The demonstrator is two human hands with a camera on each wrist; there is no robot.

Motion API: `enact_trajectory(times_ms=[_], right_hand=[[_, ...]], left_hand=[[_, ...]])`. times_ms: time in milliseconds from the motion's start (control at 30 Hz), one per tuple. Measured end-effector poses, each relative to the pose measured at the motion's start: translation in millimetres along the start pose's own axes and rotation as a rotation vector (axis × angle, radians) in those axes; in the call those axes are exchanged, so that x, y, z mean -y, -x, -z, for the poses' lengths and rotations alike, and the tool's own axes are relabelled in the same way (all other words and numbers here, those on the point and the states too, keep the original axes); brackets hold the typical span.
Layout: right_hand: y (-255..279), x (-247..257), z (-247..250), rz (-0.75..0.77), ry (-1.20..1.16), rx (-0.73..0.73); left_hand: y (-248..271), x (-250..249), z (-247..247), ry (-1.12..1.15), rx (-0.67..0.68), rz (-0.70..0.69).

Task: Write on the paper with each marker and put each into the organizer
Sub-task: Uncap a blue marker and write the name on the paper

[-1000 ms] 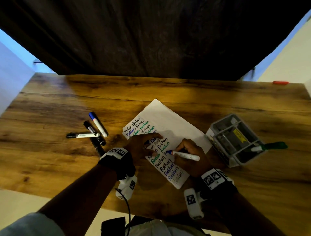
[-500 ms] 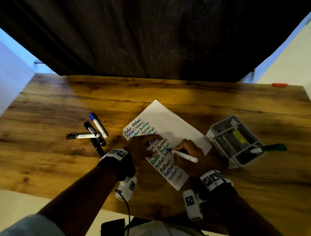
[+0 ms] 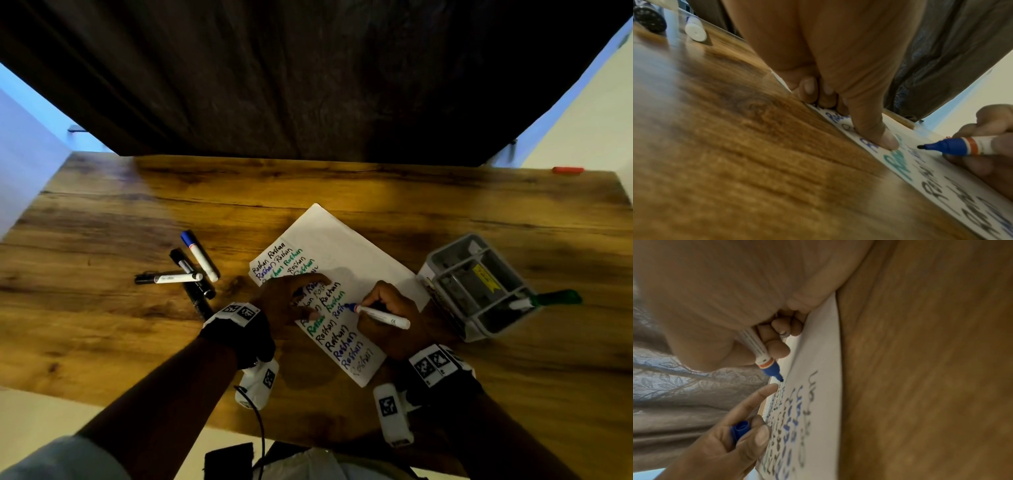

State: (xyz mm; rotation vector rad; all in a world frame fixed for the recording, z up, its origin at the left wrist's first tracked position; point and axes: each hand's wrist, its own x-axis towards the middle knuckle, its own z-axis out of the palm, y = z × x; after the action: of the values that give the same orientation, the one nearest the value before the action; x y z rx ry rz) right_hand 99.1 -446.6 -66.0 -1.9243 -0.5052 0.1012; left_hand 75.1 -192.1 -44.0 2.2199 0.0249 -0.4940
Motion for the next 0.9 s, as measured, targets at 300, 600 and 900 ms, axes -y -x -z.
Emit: enact_trajectory(times_ms=[300, 600, 900], right_hand=[[-0.9, -1.0, 0.5, -0.026, -0.021, 0.039], [-1.9, 1.8, 2.2, -0.062, 0.0, 0.026], [1.7, 10.1, 1.2, -0.1, 0.098, -0.043]], left_hand=[[-0.4, 1.1, -0.2, -0.036, 0.0, -0.022], [0.6, -2.4, 0.4, -0.004, 0.009, -0.006], [2.2, -7.3, 0.9, -0.019, -0.001, 0.0]])
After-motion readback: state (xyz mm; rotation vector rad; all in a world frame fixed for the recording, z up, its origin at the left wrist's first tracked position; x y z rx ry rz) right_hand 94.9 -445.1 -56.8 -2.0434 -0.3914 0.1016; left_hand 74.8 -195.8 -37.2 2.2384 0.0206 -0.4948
